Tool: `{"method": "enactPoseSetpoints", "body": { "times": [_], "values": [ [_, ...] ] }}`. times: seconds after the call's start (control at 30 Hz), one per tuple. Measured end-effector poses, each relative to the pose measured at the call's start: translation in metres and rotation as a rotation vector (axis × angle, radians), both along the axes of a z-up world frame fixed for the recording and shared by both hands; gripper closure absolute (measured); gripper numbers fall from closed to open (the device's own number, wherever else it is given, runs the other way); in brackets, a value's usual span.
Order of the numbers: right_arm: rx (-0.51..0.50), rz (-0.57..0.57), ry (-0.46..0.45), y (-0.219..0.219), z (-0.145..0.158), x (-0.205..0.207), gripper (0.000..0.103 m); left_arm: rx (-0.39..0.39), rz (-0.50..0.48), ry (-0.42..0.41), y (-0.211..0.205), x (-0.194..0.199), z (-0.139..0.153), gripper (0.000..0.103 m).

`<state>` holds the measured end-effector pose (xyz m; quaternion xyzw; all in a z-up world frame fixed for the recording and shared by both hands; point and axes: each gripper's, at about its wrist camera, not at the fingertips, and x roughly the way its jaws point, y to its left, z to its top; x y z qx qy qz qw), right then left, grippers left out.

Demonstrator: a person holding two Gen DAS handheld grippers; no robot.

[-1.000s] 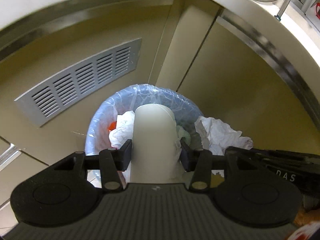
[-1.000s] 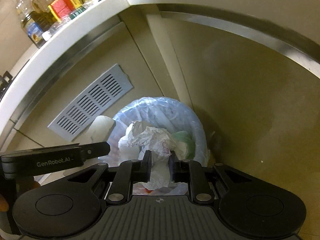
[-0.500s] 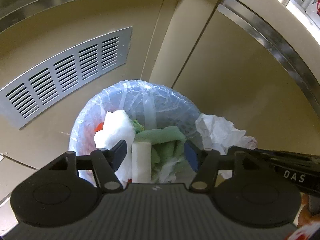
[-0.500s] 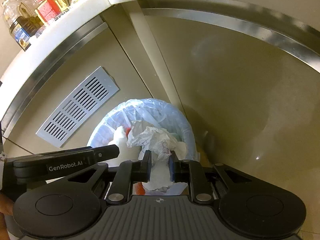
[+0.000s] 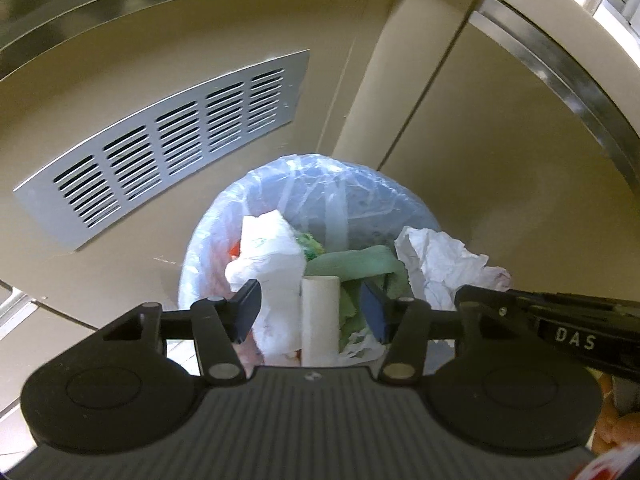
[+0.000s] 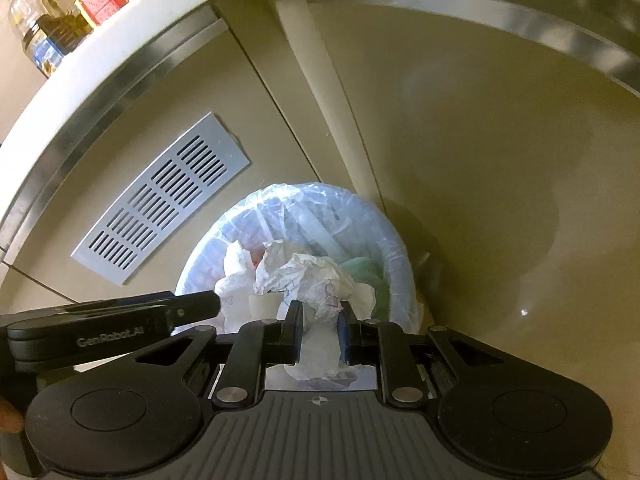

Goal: Collect trash
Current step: 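Open both tools to drop the cup and tissue into the wastebasket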

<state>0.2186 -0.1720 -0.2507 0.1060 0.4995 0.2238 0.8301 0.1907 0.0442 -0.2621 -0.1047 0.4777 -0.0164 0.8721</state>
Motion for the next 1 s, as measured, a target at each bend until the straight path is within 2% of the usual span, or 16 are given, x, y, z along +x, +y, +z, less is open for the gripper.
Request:
{"method": "enactPoseSetpoints", "body": {
  "times": [0.13,0.2,0.23,0.27,0.33,0.7,1.0],
  "values": [
    [0.004,0.012,0.001,0.006,-0.009,0.003,0.084,-0.004,0.016,0.004,0.005,-0.001,-0.002,0.052],
    [0.010,0.030,0.036,0.010,-0.016,0.008,0.083,-0.004,0.024,0.008,0.006,-0.002,-0.003,0.052],
    [0.000,0.033,0.054,0.012,-0.020,0.010,0.075,-0.006,0.028,0.010,0.007,-0.002,-0.003,0.052],
    [-0.011,0.031,0.061,0.014,-0.022,0.010,0.059,-0.008,0.032,0.013,0.008,-0.002,-0.004,0.052],
    [-0.013,0.024,0.046,0.013,-0.024,0.009,0.048,-0.006,0.037,0.017,0.008,-0.003,-0.004,0.052],
    [-0.044,0.055,0.081,0.005,-0.017,0.000,0.047,-0.007,0.034,0.034,0.006,-0.016,0.004,0.052],
    [-0.037,0.040,0.065,-0.004,0.010,-0.018,0.047,0.000,0.012,0.036,0.007,-0.040,0.032,0.052]
  ]
}}
